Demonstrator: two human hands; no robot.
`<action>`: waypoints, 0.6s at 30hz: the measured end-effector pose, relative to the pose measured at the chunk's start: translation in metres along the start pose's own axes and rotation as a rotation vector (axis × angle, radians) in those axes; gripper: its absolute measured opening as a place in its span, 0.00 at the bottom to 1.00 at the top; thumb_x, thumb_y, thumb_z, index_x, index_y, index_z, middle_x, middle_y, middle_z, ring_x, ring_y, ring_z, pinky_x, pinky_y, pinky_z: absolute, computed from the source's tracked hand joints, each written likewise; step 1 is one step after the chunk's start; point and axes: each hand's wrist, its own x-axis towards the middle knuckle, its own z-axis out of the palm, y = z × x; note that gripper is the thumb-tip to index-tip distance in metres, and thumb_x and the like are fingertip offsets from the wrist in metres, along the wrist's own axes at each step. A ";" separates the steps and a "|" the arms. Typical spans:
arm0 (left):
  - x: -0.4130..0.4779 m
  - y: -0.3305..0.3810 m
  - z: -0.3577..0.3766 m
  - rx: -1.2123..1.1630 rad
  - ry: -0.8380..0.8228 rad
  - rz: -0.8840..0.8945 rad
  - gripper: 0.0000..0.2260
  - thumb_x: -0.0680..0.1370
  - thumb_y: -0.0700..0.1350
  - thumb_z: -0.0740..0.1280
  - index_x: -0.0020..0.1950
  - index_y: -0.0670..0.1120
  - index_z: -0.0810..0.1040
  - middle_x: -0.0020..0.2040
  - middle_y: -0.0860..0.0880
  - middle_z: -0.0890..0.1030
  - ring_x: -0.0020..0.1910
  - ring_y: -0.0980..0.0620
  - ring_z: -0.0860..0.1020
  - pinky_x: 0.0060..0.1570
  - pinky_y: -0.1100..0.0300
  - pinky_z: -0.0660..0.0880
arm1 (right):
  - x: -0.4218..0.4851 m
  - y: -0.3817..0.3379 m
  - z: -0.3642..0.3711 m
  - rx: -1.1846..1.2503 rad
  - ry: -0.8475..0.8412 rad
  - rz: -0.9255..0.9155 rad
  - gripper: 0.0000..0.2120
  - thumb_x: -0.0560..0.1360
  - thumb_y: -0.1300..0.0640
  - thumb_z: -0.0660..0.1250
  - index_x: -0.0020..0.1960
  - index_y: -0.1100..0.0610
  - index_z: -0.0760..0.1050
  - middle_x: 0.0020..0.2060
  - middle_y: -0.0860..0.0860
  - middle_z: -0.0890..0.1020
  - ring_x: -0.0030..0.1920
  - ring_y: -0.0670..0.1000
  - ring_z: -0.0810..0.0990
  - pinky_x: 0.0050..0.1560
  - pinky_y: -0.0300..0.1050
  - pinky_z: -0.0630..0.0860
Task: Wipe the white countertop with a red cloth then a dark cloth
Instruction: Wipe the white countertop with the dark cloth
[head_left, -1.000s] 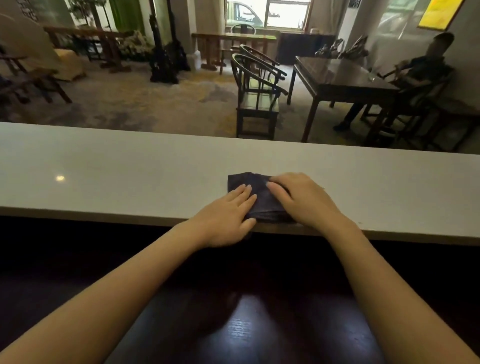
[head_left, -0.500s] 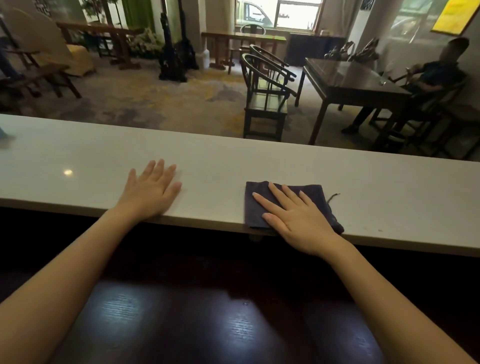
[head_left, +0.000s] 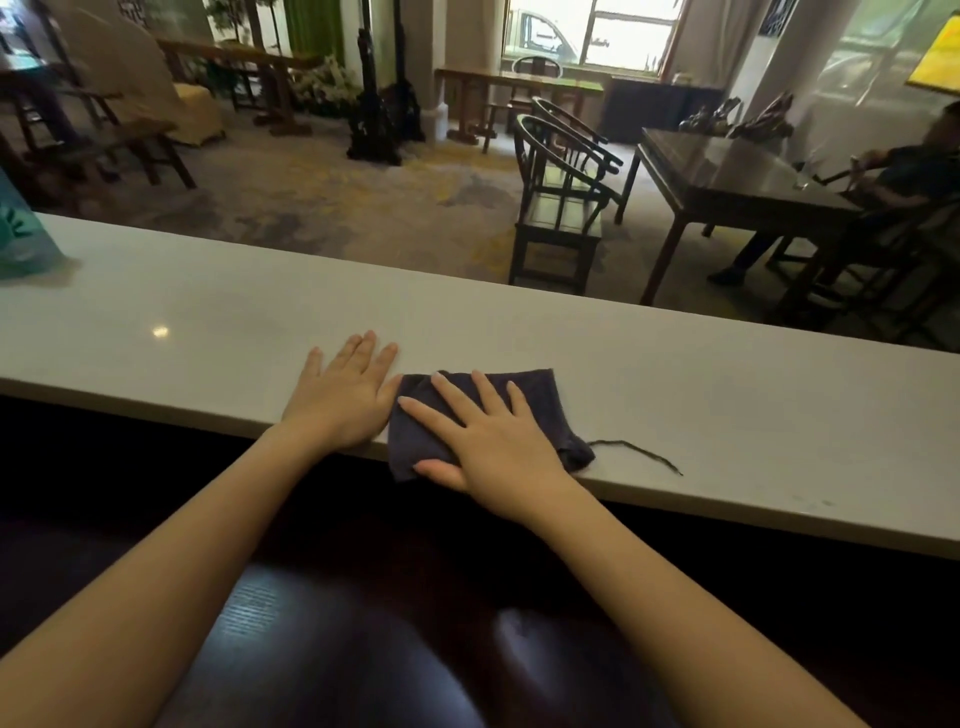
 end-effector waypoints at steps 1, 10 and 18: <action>0.000 0.000 0.000 -0.002 0.001 0.003 0.25 0.78 0.57 0.41 0.75 0.53 0.48 0.78 0.49 0.47 0.76 0.52 0.45 0.72 0.43 0.42 | 0.003 0.001 -0.001 0.015 -0.004 -0.007 0.29 0.75 0.35 0.49 0.73 0.37 0.44 0.77 0.49 0.50 0.75 0.61 0.47 0.71 0.66 0.45; -0.002 -0.003 -0.003 -0.040 -0.044 0.007 0.28 0.76 0.61 0.39 0.75 0.54 0.45 0.78 0.51 0.44 0.75 0.54 0.42 0.72 0.46 0.39 | -0.051 0.073 -0.006 0.109 -0.048 0.333 0.26 0.74 0.33 0.43 0.71 0.32 0.43 0.76 0.40 0.45 0.76 0.51 0.43 0.73 0.56 0.40; -0.002 -0.002 -0.003 -0.034 -0.048 0.004 0.28 0.76 0.62 0.39 0.75 0.53 0.45 0.78 0.50 0.44 0.75 0.54 0.42 0.72 0.45 0.39 | -0.012 0.108 -0.013 0.174 -0.160 0.542 0.28 0.75 0.33 0.42 0.73 0.37 0.41 0.77 0.46 0.42 0.75 0.57 0.39 0.71 0.65 0.37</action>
